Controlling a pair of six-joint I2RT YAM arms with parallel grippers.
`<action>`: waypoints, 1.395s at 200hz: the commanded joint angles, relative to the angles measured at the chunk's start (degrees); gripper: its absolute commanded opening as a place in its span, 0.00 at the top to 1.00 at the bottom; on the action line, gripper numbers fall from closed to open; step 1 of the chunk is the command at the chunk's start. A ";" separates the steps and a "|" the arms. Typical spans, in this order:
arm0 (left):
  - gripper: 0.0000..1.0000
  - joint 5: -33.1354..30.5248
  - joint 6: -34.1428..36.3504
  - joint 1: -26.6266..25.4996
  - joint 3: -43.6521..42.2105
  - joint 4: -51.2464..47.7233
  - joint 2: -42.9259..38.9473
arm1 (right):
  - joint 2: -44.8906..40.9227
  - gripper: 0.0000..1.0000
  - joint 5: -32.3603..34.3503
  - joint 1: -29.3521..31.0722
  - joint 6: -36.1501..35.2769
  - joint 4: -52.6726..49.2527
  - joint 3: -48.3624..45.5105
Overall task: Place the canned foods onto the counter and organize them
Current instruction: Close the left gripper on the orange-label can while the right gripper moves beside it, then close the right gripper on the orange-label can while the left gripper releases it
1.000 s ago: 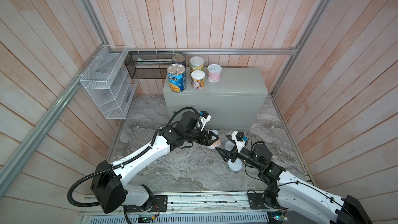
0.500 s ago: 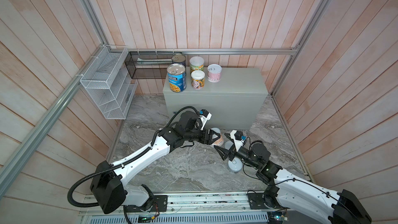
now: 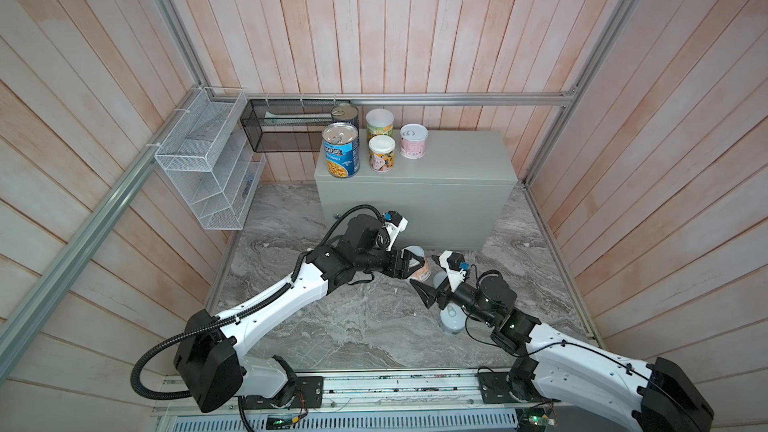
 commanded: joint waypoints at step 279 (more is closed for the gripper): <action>0.31 3.51 0.86 -4.26 0.92 1.77 2.64 | 4.40 0.28 6.53 2.48 -0.76 7.06 1.22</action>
